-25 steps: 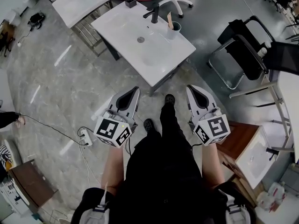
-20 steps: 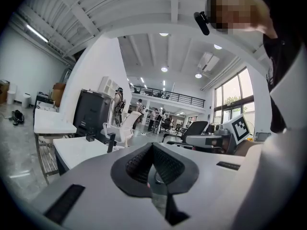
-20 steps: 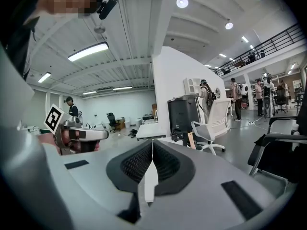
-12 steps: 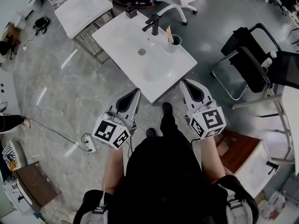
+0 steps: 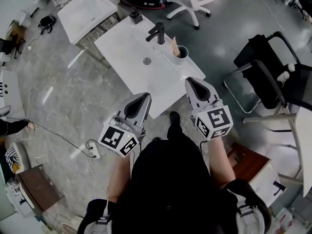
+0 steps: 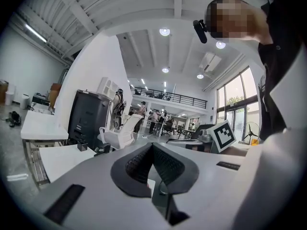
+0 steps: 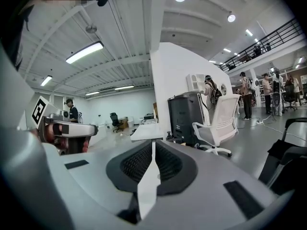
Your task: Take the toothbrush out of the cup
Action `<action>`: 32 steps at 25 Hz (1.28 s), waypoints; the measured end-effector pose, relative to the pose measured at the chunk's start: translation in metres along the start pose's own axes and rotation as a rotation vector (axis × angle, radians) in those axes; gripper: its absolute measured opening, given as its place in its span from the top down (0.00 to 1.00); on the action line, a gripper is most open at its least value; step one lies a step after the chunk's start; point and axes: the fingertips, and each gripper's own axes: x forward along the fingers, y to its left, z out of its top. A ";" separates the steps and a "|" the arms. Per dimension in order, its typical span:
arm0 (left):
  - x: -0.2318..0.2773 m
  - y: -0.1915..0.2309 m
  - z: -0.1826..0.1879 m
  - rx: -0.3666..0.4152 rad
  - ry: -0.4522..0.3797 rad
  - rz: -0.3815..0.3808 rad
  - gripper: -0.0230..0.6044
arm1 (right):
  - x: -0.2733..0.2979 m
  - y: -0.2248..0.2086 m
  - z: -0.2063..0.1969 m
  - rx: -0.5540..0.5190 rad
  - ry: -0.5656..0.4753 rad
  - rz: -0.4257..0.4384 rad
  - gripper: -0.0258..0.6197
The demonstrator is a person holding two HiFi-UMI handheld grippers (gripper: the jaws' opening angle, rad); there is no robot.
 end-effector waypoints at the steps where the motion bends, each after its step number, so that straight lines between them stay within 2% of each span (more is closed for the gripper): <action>1: 0.006 0.000 0.000 0.001 0.002 0.003 0.94 | 0.004 -0.005 0.000 0.002 0.003 0.005 0.91; 13: 0.058 0.010 -0.007 -0.002 0.024 0.064 0.94 | 0.055 -0.050 -0.022 -0.005 0.082 0.062 0.90; 16: 0.067 0.010 -0.010 0.022 0.043 0.084 0.94 | 0.068 -0.061 -0.027 -0.005 0.101 0.059 0.87; 25: 0.086 0.019 -0.016 -0.006 0.057 0.116 0.94 | 0.101 -0.077 -0.045 -0.002 0.136 0.073 0.78; 32: 0.083 0.034 -0.024 -0.042 0.071 0.142 0.94 | 0.129 -0.084 -0.060 -0.002 0.159 0.025 0.70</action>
